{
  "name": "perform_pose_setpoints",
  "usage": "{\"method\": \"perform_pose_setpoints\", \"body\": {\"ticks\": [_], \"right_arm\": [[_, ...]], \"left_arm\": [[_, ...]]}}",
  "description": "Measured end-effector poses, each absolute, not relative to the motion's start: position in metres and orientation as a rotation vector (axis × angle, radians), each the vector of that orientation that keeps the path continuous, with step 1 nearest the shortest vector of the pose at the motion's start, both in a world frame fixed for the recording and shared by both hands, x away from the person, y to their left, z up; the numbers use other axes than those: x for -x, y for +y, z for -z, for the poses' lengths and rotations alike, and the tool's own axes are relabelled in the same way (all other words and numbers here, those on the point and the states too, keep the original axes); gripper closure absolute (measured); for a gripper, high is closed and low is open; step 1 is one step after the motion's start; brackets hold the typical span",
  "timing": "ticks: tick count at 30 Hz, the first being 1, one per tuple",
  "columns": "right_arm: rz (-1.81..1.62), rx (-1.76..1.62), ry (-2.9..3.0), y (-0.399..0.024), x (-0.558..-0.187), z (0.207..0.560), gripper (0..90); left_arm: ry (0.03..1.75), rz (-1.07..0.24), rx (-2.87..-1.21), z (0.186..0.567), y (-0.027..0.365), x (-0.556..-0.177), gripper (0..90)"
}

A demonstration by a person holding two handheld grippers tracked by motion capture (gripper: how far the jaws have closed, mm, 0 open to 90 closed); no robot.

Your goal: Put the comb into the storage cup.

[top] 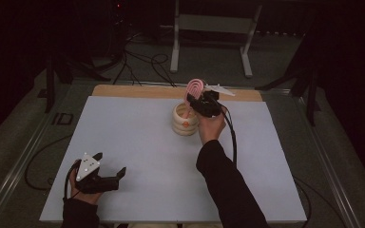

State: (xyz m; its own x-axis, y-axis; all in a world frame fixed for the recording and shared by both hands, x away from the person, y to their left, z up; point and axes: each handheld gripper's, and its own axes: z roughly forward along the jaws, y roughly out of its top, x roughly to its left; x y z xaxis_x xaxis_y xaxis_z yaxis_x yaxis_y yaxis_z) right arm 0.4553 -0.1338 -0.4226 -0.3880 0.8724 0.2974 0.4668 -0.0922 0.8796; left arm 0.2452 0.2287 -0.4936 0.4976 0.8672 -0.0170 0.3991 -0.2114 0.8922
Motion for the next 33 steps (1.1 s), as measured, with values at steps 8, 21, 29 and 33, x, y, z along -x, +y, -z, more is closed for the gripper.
{"method": "perform_pose_setpoints", "body": {"ticks": [8, 21, 29, 33], "right_arm": [[-1.478, -1.458, 1.819, -0.1324, -0.4551, 0.4251, 63.3], [-1.483, -1.455, 1.843, -0.1292, -0.4556, 0.4308, 62.9], [-1.491, -1.455, 1.849, -0.1295, -0.4558, 0.4308, 62.7], [-1.491, -1.456, 1.852, -0.1308, -0.4564, 0.4312, 62.7]], "left_arm": [[1.063, -0.631, -1.812, 0.4938, 0.2284, -0.2455, 0.8], [1.061, -0.629, -1.816, 0.4945, 0.2273, -0.246, 0.8], [1.06, -0.627, -1.818, 0.4946, 0.2265, -0.2459, 0.8], [1.062, -0.627, -1.817, 0.4946, 0.2268, -0.246, 0.8]]}}
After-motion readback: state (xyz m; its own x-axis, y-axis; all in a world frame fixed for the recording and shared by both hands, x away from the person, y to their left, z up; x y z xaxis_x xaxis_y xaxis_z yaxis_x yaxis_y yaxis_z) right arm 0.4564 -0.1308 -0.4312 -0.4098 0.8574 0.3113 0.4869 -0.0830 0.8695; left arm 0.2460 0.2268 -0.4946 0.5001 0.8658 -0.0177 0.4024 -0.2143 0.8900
